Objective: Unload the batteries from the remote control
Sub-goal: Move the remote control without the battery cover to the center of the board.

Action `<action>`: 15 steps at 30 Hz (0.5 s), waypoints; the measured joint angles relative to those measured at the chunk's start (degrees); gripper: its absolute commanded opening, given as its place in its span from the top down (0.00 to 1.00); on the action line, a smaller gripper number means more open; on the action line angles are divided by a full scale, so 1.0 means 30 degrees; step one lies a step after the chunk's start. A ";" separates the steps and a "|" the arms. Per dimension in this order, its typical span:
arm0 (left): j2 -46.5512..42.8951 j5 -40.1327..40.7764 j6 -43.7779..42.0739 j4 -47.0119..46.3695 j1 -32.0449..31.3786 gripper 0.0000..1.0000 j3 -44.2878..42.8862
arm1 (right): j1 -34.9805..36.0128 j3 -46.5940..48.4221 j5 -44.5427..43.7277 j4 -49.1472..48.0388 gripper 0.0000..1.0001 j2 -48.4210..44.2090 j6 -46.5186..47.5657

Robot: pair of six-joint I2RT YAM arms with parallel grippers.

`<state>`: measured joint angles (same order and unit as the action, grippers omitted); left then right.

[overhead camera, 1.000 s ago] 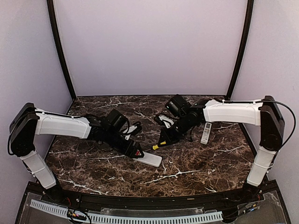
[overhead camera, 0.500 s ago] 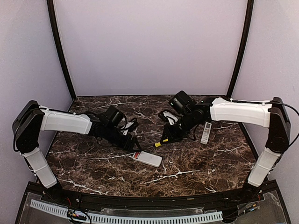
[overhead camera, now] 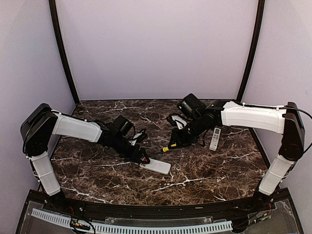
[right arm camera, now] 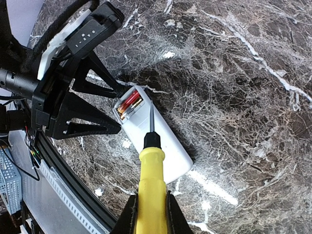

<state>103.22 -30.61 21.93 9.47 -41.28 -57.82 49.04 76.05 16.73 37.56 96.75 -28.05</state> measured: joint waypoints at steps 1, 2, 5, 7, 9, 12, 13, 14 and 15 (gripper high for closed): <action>0.0153 -0.0168 0.0000 -0.0124 0.0000 0.37 -0.0029 | 0.0000 0.0000 -0.0029 0.0007 1.00 0.0000 0.0015; 0.0306 -0.0284 -0.0007 -0.0204 -0.0007 0.37 -0.0095 | 0.0000 0.0000 -0.0066 0.0007 1.00 0.0000 0.0029; 0.0787 -0.0707 -0.0007 -0.0437 0.0000 0.37 -0.0459 | 0.0000 -0.0007 -0.0204 0.0036 1.00 0.0000 0.0044; 0.1158 -0.0998 -0.0007 -0.0685 -0.0029 0.37 -0.0750 | 0.0000 -0.0058 -0.0466 0.0073 1.00 -0.0007 0.0044; 0.1552 -0.1231 -0.0007 -0.0874 -0.0117 0.37 -0.1093 | 0.0000 -0.0160 -0.0685 0.0175 1.00 -0.0044 0.0087; 0.2244 -0.1639 0.0000 -0.1209 -0.0423 0.38 -0.1865 | -0.0036 -0.0386 -0.0962 0.0532 1.00 -0.0262 0.0175; 0.2535 -0.1792 0.0007 -0.1326 -0.0561 0.38 -0.2215 | -0.0117 -0.0474 -0.0976 0.0619 1.00 -0.0372 0.0197; 0.2754 -0.1931 0.0022 -0.1450 -0.0692 0.38 -0.2492 | -0.0160 -0.0568 -0.0976 0.0663 1.00 -0.0466 0.0233; 0.3002 -0.2127 0.0051 -0.1698 -0.0845 0.38 -0.2769 | -0.0226 -0.0714 -0.0969 0.0699 1.00 -0.0619 0.0270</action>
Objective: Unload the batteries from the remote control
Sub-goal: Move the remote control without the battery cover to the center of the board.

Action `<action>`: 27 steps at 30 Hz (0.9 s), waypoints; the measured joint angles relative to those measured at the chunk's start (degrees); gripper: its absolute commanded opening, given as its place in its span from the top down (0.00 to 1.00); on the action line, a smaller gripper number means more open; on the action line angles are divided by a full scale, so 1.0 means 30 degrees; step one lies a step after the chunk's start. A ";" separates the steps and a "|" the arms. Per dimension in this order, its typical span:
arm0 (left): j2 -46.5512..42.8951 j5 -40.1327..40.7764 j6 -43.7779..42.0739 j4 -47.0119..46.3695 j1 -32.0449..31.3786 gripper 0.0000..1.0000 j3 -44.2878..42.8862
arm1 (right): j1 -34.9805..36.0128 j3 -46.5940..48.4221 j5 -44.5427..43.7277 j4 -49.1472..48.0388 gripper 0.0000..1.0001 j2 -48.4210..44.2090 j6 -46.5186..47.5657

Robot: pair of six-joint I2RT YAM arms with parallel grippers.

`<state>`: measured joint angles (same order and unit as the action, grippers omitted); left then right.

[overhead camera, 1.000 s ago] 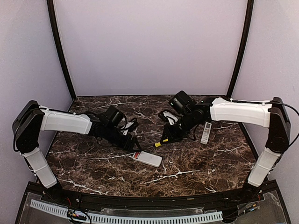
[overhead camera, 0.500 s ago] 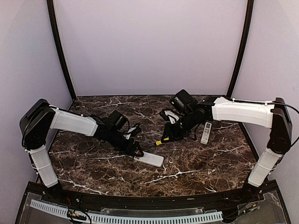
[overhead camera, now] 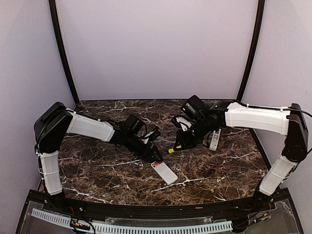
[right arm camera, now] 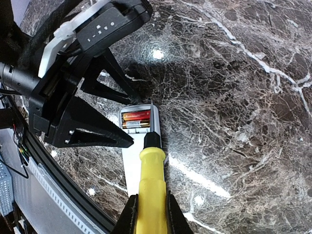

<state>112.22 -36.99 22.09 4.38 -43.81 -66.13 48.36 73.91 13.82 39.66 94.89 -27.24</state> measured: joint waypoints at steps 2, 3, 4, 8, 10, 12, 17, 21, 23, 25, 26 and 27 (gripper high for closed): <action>0.0248 -0.0401 0.0015 -0.0415 -0.0313 0.38 -0.0306 | -0.0204 -0.0277 0.0036 0.0117 1.00 -0.0328 0.0080; 0.0277 -0.0583 0.0022 -0.0546 -0.0474 0.38 -0.0379 | -0.0364 -0.0408 0.0051 0.0189 1.00 -0.0466 0.0117; 0.0277 -0.0699 0.0022 -0.0656 -0.0568 0.38 -0.0437 | -0.0488 -0.0503 0.0080 0.0255 1.00 -0.0561 0.0131; 0.0226 -0.0401 -0.0080 -0.0634 -0.0889 0.34 -0.0787 | -0.0903 -0.0772 0.0306 0.0466 1.00 -0.0692 0.0423; 0.0044 0.0408 -0.0138 -0.0270 -0.0896 0.33 -0.0794 | -0.0991 -0.0860 0.0525 0.0685 1.00 -0.0721 0.0597; -0.0299 0.1515 -0.0066 0.0437 -0.0867 0.33 -0.0794 | -0.0998 -0.0918 0.0845 0.0903 1.00 -0.0750 0.0743; -0.1967 0.3548 0.1457 0.1676 -0.0809 0.39 -0.0525 | -0.0998 -0.0933 0.1486 0.1151 1.00 -0.0750 0.1056; -0.3075 0.3570 0.3672 0.1814 -0.0780 0.47 0.0313 | -0.0991 -0.0933 0.1923 0.1224 1.00 -0.0743 0.1202; -0.3111 0.3337 0.4663 0.1727 -0.0787 0.49 0.0765 | -0.0991 -0.0933 0.2047 0.1224 1.00 -0.0721 0.1333; -0.3111 0.3126 0.5435 0.1719 -0.0816 0.50 0.1209 | -0.0991 -0.0933 0.2135 0.1224 1.00 -0.0699 0.1421; -0.3104 0.3024 0.5836 0.1719 -0.0838 0.51 0.1377 | -0.0991 -0.0933 0.2193 0.1224 1.00 -0.0685 0.1435; -0.3089 0.2914 0.6178 0.1712 -0.0867 0.52 0.1486 | -0.0991 -0.0933 0.2229 0.1224 1.00 -0.0663 0.1450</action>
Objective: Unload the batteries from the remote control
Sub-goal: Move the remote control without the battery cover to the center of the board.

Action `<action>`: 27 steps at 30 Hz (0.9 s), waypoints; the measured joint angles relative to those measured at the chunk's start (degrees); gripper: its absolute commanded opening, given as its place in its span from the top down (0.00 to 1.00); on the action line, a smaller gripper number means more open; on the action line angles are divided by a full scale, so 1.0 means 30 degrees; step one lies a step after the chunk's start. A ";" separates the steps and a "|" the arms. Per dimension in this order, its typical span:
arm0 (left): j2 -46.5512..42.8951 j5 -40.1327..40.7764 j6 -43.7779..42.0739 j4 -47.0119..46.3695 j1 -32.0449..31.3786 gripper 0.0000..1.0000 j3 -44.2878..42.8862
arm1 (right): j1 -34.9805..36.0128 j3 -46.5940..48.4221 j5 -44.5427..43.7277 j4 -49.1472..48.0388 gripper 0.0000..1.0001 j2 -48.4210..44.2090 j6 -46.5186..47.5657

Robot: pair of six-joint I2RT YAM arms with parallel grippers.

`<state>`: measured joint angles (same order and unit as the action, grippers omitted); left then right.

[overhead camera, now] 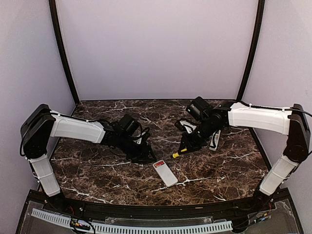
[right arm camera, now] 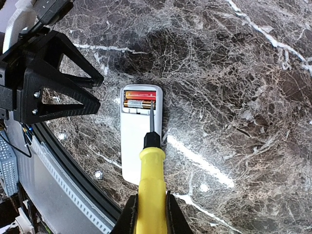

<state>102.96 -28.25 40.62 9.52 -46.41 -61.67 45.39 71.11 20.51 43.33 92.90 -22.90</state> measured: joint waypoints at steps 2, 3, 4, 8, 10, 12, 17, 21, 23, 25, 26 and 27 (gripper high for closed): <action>0.0015 -0.0211 0.0554 -0.0124 -0.0058 0.53 0.0124 | 0.0015 0.0007 0.0015 0.0000 1.00 0.0087 0.0036; 0.0036 -0.0335 0.0794 -0.0262 -0.0095 0.53 0.0175 | 0.0015 0.0007 0.0022 0.0000 1.00 0.0146 0.0044; 0.0058 -0.0474 0.1086 -0.0437 -0.0109 0.54 0.0240 | 0.0015 0.0007 0.0029 -0.0007 1.00 0.0219 0.0044; 0.0350 -0.0984 0.1843 -0.1013 -0.0175 0.56 0.0437 | 0.0015 0.0007 0.0073 -0.0015 1.00 0.0466 0.0044; 0.0619 -0.1158 0.2149 -0.1246 -0.0219 0.57 0.0488 | 0.0015 0.0015 0.0095 -0.0022 1.00 0.0576 0.0044; 0.0860 -0.1290 0.2295 -0.1341 -0.0255 0.57 0.0495 | 0.0015 0.0044 0.0131 -0.0029 1.00 0.0648 0.0051; 0.1362 -0.1384 0.2550 -0.1472 -0.0342 0.60 0.0503 | 0.0015 0.0102 0.0189 -0.0211 1.00 0.0809 0.0051; 0.1625 -0.1392 0.2608 -0.1588 -0.0342 0.63 0.0503 | 0.0015 0.0182 0.0204 -0.0350 1.00 0.1100 0.0044; 0.1712 -0.1384 0.2608 -0.1588 -0.0335 0.64 0.0503 | 0.0015 0.0226 0.0219 -0.0372 1.00 0.1202 0.0044; 0.1749 -0.1377 0.2579 -0.1588 -0.0342 0.65 0.0503 | 0.0015 0.0313 0.0204 -0.0379 1.00 0.1224 0.0044; 0.1770 -0.1377 0.2565 -0.1588 -0.0342 0.66 0.0503 | 0.0015 0.0357 0.0189 -0.0357 1.00 0.1224 0.0051; 0.1800 -0.1370 0.2535 -0.1588 -0.0342 0.68 0.0503 | 0.0015 0.0401 0.0146 -0.0357 1.00 0.1224 0.0051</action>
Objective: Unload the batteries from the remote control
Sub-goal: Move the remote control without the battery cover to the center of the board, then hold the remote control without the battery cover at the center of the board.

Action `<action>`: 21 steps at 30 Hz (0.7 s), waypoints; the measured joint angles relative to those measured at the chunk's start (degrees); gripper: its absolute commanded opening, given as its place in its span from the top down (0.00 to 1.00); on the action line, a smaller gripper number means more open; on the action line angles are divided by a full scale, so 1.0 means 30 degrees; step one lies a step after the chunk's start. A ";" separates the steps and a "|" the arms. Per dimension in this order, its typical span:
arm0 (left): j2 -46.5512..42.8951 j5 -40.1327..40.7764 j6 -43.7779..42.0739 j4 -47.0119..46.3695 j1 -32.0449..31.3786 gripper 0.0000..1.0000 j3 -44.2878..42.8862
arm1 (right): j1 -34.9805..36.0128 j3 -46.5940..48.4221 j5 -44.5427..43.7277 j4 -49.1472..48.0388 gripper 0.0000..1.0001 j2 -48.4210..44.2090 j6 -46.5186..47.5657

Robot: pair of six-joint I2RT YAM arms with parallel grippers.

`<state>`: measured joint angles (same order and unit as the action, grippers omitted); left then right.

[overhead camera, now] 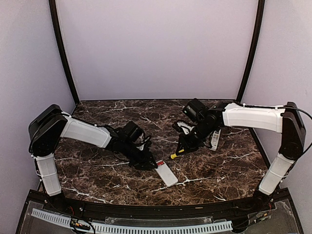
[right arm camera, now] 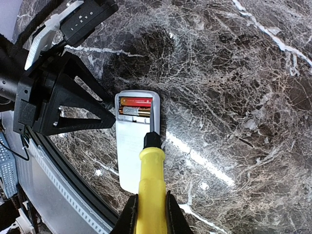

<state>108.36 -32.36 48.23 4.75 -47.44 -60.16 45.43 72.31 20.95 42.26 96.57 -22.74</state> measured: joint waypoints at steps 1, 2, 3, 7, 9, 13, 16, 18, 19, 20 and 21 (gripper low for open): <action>0.0051 0.0000 -0.0015 -0.0007 0.0000 0.69 0.0000 | 0.0000 0.0015 -0.0029 -0.0007 1.00 0.0000 0.0000; 0.0124 0.0007 -0.0036 -0.0015 0.0000 0.71 0.0000 | 0.0000 0.0022 -0.0073 0.0000 1.00 0.0000 0.0000; 0.0211 0.0007 -0.0051 -0.0022 0.0000 0.72 0.0000 | 0.0007 0.0022 -0.0080 0.0000 1.00 0.0000 0.0000; 0.0415 -0.0066 -0.0153 -0.0146 0.0000 0.74 -0.0007 | 0.0022 0.0022 -0.0080 0.0000 1.00 0.0022 0.0000; 0.0423 -0.0058 -0.0211 -0.0146 0.0000 0.75 -0.0007 | 0.0058 0.0022 -0.0073 0.0000 1.00 0.0066 0.0015; 0.0459 -0.0073 -0.0342 -0.0153 0.0000 0.76 -0.0015 | 0.0175 0.0022 -0.0051 0.0015 1.00 0.0095 0.0073; 0.0525 -0.0124 -0.0372 -0.0189 0.0000 0.78 -0.0080 | 0.0204 0.0022 0.0007 0.0022 1.00 0.0095 0.0073; 0.0583 -0.0146 -0.0401 -0.0255 0.0000 0.79 -0.0146 | 0.0204 0.0022 0.0087 0.0029 1.00 0.0095 0.0073; 0.0605 -0.0146 -0.0423 -0.0291 0.0000 0.79 -0.0160 | 0.0204 0.0022 0.0109 0.0029 1.00 0.0095 0.0066; 0.0634 -0.0168 -0.0437 -0.0299 0.0000 0.80 -0.0182 | 0.0204 0.0022 0.0153 0.0022 1.00 0.0095 0.0066; 0.0648 -0.0204 -0.0452 -0.0306 0.0007 0.80 -0.0182 | 0.0204 0.0022 0.0175 0.0015 1.00 0.0095 0.0066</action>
<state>110.30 -32.97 46.87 3.84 -47.42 -60.71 46.04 72.38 21.47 42.30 96.86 -22.55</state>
